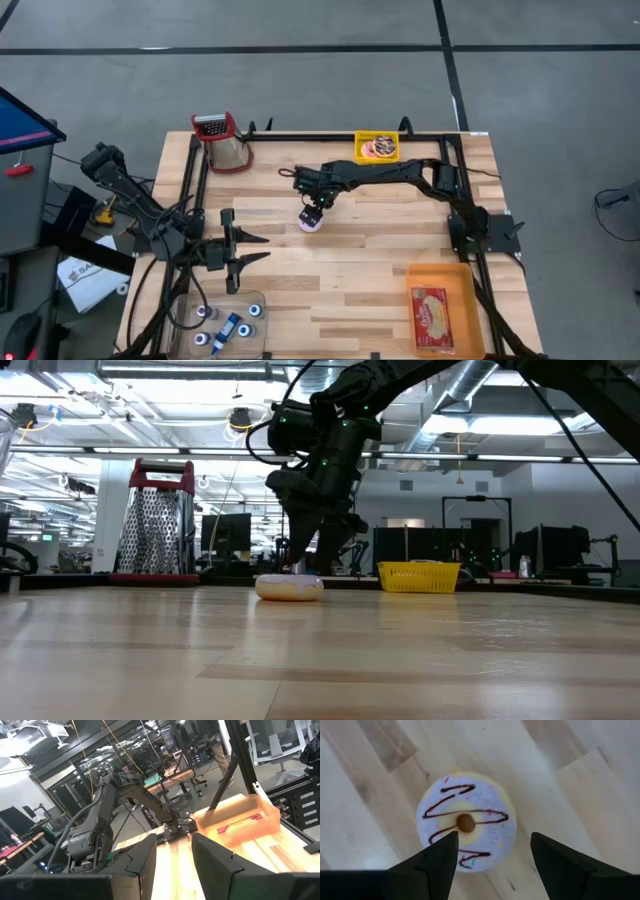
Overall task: Pick & Place Food Item
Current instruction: Put the violet donut into the yellow bin
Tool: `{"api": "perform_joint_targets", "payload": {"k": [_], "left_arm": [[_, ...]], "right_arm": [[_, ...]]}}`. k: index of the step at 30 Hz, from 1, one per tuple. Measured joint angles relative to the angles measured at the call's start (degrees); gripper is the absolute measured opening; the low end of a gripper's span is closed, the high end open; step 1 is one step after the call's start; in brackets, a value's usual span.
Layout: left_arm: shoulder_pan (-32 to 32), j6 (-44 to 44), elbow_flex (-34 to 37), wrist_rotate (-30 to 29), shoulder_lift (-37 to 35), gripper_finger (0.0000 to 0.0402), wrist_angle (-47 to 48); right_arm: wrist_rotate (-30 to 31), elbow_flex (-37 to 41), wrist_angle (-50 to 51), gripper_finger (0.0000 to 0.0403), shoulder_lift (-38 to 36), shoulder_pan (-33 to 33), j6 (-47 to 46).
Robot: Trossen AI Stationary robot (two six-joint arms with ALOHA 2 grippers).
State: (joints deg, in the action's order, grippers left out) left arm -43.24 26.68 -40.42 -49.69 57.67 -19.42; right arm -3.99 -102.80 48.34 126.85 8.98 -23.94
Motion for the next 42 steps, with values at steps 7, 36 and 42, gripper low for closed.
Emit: {"api": "perform_joint_targets", "payload": {"k": [7,36,42], "left_arm": [[0.0,0.0,0.0,0.0,0.0,0.012,0.02],[-1.09,1.36,-0.09,1.57,0.02,0.012,-0.56],[-1.11,1.36,-0.09,1.57,0.02,0.012,-0.7]], "right_arm": [[-0.25,0.0,0.0,0.024,0.0,0.43,-0.76],[-8.58,-6.96,4.02,0.024,6.78,1.94,-0.05],[-6.46,-9.28,4.05,0.024,6.88,2.09,-0.03]]}}
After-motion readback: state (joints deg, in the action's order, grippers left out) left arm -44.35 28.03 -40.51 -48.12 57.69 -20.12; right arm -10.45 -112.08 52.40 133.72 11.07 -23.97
